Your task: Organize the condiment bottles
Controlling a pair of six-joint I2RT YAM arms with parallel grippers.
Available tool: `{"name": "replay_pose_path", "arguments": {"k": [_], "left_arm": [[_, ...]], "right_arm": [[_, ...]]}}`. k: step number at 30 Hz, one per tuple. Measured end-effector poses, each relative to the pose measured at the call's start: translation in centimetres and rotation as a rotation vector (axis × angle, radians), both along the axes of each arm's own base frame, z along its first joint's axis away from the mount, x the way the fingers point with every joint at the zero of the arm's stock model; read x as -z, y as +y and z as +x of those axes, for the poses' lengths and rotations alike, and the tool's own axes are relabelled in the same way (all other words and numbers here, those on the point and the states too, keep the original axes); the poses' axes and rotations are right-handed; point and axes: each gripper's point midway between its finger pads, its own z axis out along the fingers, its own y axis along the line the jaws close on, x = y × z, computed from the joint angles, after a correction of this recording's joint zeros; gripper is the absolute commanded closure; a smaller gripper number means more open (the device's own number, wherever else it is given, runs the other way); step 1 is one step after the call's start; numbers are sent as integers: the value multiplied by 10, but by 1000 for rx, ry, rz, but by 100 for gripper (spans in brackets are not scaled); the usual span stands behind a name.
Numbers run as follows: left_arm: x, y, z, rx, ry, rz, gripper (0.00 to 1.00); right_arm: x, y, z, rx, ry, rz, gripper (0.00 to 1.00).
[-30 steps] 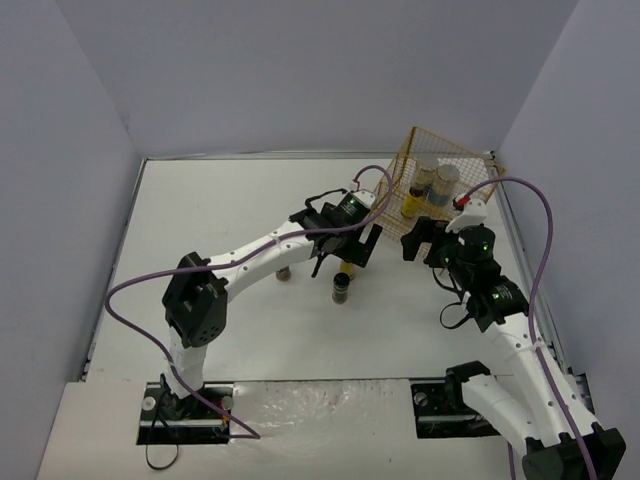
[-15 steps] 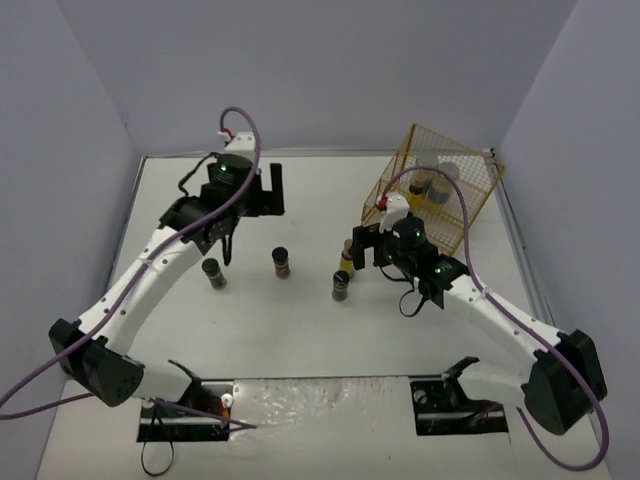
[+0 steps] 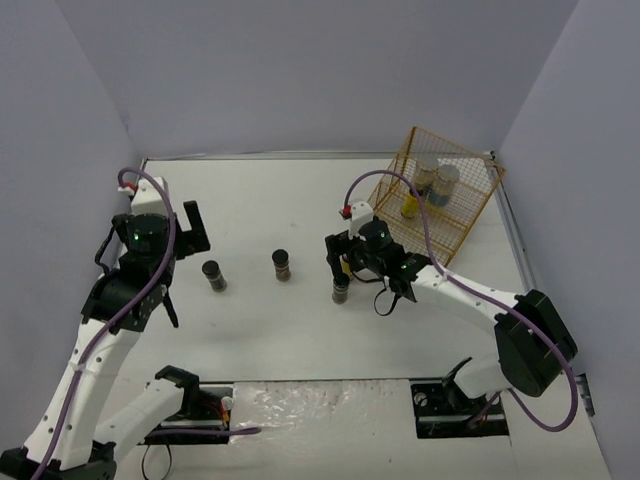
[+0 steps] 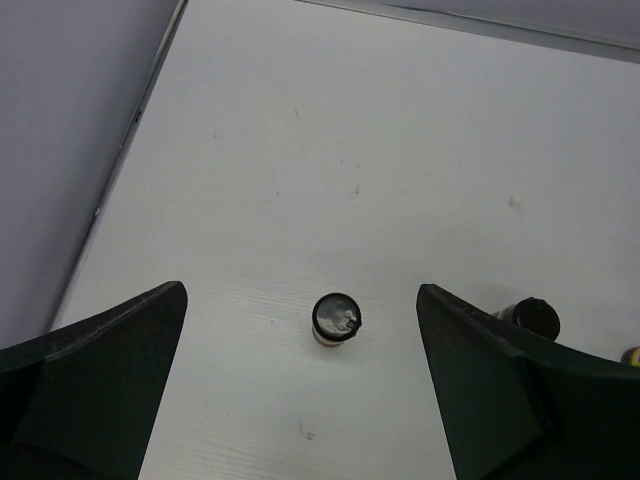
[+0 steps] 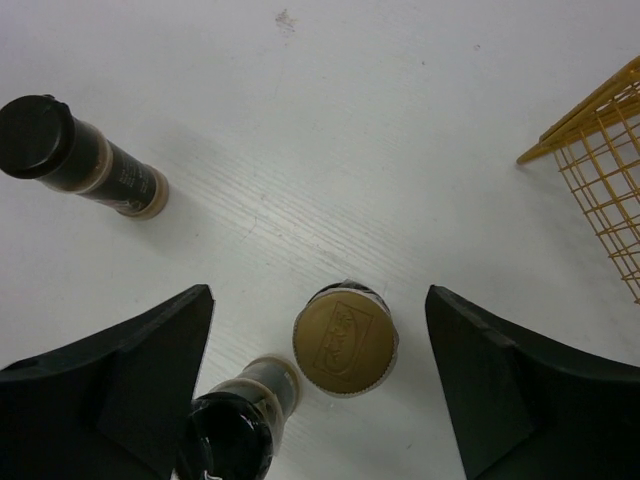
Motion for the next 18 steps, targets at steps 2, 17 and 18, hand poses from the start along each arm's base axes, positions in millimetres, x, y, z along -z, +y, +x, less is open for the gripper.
{"name": "replay_pose_path", "arguments": {"k": [2, 17, 18], "left_arm": [[10, 3, -3, -11, 15, 12, 3], [40, 5, 2, -17, 92, 63, 3], [39, 6, 2, -18, 89, 63, 3]], "right_arm": [[3, -1, 2, 9, 0, -9, 35], [2, -14, 9, 78, -42, -33, 99], [2, -15, 8, 81, -40, -37, 100]]}}
